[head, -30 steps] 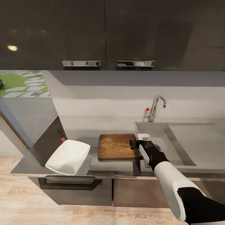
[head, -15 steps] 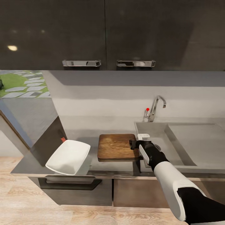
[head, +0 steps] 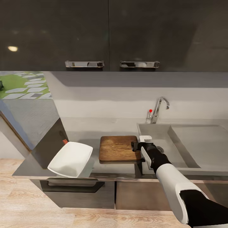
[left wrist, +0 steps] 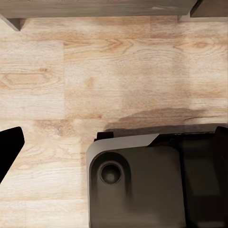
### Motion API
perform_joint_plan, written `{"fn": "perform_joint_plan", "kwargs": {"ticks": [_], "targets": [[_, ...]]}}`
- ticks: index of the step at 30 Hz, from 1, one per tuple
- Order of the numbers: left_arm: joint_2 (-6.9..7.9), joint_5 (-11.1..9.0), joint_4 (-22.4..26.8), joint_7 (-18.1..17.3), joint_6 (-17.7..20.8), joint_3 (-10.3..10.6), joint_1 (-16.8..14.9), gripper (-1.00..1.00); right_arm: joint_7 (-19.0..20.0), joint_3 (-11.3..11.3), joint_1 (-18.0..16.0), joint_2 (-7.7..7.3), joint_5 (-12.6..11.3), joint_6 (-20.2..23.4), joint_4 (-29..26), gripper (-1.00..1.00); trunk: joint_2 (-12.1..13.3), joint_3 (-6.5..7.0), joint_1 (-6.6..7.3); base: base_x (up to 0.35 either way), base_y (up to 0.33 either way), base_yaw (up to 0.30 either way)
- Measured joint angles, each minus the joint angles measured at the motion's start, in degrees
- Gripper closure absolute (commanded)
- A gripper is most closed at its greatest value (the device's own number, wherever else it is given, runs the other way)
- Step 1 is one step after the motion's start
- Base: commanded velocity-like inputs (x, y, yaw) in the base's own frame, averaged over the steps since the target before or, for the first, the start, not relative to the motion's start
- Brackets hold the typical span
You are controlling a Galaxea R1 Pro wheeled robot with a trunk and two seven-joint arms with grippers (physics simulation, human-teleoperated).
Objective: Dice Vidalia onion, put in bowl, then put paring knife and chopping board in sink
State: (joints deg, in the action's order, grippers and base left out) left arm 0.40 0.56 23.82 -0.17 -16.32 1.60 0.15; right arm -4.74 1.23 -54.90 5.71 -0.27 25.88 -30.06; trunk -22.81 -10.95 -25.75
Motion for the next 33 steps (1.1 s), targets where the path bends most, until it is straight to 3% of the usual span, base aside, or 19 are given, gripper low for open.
{"fn": "perform_joint_plan", "kwargs": {"ticks": [17, 18, 33], "targets": [[0.00, 0.0, -0.1, 0.0, 0.0, 0.0, 0.0, -1.00, 0.1, 0.0, 0.0, 0.25, -1.0, 0.0, 0.3, 1.00, 0.0, 0.00, 0.00, 0.000, 0.000, 0.000], [0.00, 0.0, 0.0, 0.0, 0.0, 0.0, 0.0, -1.00, 0.1, 0.0, 0.0, 0.26, -1.0, 0.0, 0.3, -1.00, 0.0, 0.00, 0.00, 0.000, 0.000, 0.000], [0.00, 0.0, -0.1, 0.0, 0.0, 0.0, 0.0, -1.00, 0.1, 0.0, 0.0, 0.10, -1.1, 0.0, 0.2, -1.00, 0.0, 0.00, 0.00, 0.000, 0.000, 0.000]]}}
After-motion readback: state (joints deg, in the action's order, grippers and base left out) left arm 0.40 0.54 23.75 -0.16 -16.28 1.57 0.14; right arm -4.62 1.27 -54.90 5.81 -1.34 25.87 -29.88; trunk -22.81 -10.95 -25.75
